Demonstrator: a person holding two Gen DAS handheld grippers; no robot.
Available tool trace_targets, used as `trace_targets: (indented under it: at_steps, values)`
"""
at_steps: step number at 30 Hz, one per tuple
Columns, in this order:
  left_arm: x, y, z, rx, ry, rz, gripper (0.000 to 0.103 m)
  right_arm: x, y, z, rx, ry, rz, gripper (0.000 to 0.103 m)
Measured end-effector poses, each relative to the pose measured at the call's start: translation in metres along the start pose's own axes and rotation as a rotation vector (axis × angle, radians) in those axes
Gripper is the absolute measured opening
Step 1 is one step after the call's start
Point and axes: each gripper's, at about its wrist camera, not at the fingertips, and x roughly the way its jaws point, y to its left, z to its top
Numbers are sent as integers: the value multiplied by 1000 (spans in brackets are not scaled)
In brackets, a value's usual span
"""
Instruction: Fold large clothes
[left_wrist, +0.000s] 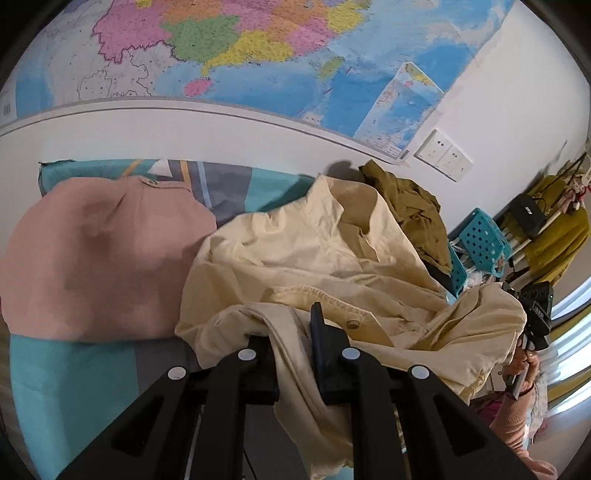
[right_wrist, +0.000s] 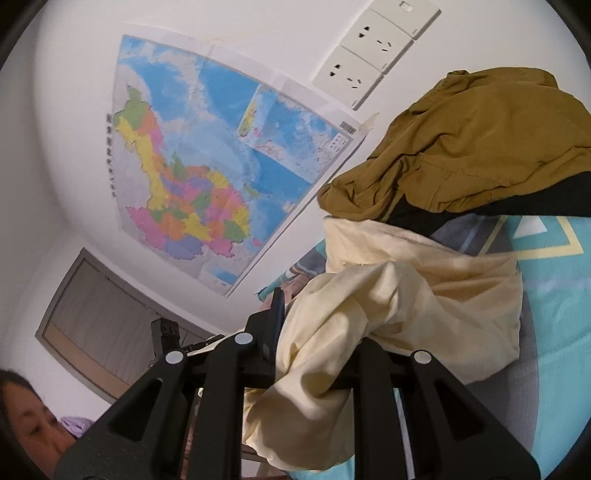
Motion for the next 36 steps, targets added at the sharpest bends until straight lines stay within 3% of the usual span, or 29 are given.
trace_targets:
  at_steps: [25, 36]
  values:
    - [63, 22, 68, -65, 59, 121, 12, 62, -33, 53, 93, 4, -141, 21]
    - [95, 44, 86, -119, 117, 163, 13, 83, -42, 69, 109, 11, -193, 30]
